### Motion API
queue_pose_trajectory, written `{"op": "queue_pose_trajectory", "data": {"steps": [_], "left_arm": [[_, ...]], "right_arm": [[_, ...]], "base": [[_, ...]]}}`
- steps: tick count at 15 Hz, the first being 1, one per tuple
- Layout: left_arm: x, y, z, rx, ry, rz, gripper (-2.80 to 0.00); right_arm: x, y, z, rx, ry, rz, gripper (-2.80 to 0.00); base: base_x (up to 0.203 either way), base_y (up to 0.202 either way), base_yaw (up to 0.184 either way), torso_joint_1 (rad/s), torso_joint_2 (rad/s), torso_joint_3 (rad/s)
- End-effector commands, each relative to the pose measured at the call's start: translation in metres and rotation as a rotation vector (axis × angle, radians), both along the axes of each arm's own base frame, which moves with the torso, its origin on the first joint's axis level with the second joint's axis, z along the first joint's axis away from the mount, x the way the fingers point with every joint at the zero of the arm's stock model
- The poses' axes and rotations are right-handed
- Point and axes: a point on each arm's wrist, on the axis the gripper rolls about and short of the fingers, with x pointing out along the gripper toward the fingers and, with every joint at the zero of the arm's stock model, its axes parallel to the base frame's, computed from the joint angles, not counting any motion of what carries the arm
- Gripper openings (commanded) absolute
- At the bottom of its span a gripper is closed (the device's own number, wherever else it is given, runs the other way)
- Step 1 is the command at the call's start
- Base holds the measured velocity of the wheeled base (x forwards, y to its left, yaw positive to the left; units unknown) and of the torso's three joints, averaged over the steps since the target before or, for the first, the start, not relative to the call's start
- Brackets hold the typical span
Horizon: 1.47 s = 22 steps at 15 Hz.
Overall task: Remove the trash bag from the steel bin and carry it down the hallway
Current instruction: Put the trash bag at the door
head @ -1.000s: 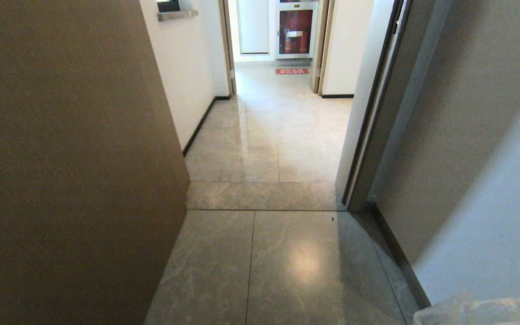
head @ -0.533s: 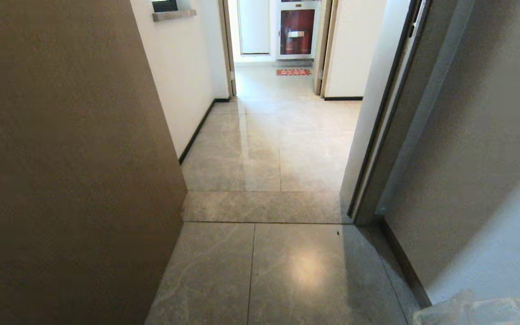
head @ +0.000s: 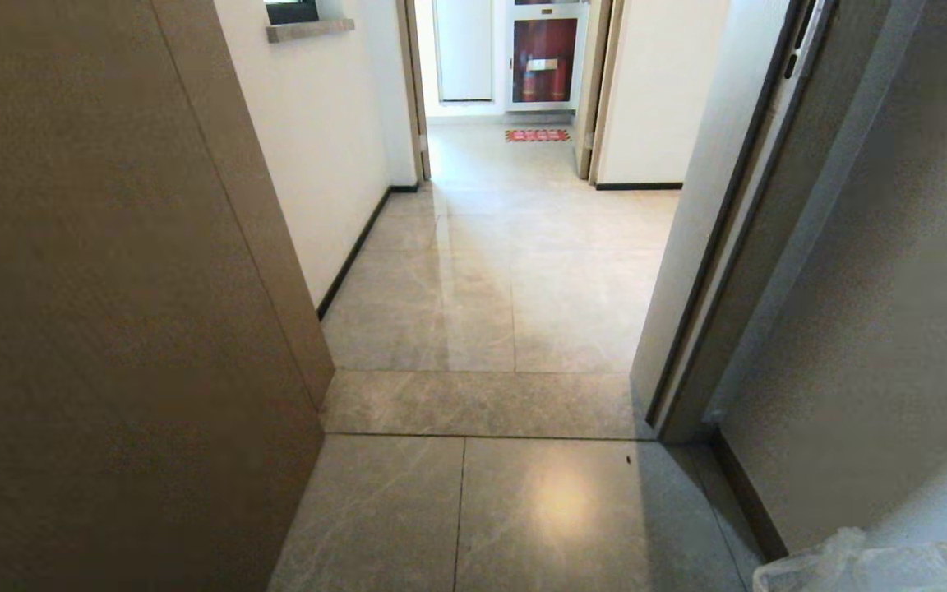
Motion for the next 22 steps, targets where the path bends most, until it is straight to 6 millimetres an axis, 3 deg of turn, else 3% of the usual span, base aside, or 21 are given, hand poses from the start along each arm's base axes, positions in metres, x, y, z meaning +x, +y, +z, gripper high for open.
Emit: {"op": "queue_pose_trajectory", "data": {"steps": [1, 22], "left_arm": [[0.0000, 0.0000, 0.0000, -0.001, 0.000, 0.000, -2.80], [-0.0001, 0.0000, -0.0001, -0.001, -0.001, 0.000, -2.80]], "right_arm": [[0.0000, 0.0000, 0.0000, 0.000, 0.000, 0.001, -2.80], [0.0001, 0.0000, 0.0001, 0.000, 0.001, 0.000, -2.80]], "base": [[0.195, 0.000, -0.001, 0.001, 0.01, 0.002], [0.194, 0.000, 0.001, 0.002, 0.00, 0.002]]}}
